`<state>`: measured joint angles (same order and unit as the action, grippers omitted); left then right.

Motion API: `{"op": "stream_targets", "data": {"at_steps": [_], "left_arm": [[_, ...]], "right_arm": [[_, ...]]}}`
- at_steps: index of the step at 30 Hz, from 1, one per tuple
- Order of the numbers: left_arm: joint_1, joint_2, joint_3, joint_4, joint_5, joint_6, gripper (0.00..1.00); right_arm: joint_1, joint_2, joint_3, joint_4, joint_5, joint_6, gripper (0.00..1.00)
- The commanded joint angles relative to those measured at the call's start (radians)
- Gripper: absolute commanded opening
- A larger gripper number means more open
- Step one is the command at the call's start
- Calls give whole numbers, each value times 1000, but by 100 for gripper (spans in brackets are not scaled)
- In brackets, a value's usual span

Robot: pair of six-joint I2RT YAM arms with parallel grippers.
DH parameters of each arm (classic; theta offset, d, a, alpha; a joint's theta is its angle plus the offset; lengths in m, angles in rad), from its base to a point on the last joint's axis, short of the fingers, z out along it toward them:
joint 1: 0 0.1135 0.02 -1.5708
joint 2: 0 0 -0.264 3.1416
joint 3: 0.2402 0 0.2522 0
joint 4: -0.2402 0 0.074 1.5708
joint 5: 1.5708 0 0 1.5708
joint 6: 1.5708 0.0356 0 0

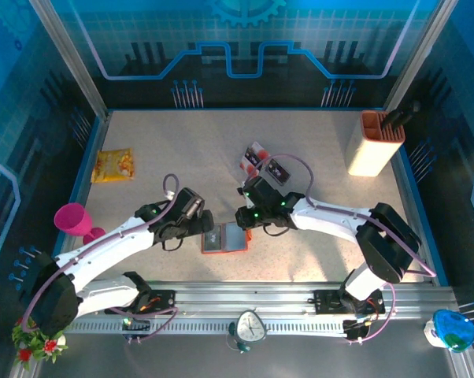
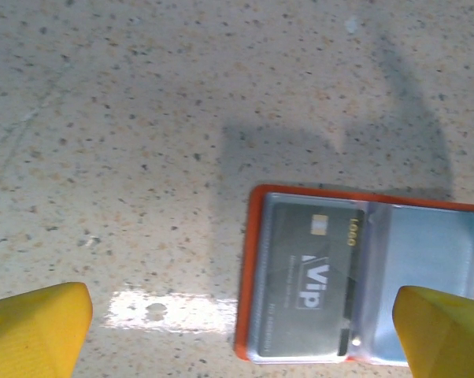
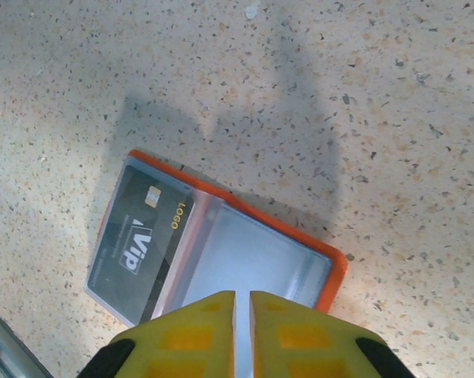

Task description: Put the credit cards into the card holder

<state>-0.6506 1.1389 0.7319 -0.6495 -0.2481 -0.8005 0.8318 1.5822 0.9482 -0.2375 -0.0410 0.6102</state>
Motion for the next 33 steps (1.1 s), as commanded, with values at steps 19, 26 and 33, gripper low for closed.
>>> {"op": "stream_targets", "data": {"at_steps": [19, 26, 33], "left_arm": [[-170, 209, 5, 155, -12, -105, 99], [-174, 248, 21, 162, -14, -87, 99], [-176, 274, 37, 165, -11, -75, 99]], "right_arm": [[-33, 140, 68, -40, -97, -101, 1], [-61, 186, 46, -24, -114, -109, 0], [-67, 213, 36, -6, -125, -109, 0]]}}
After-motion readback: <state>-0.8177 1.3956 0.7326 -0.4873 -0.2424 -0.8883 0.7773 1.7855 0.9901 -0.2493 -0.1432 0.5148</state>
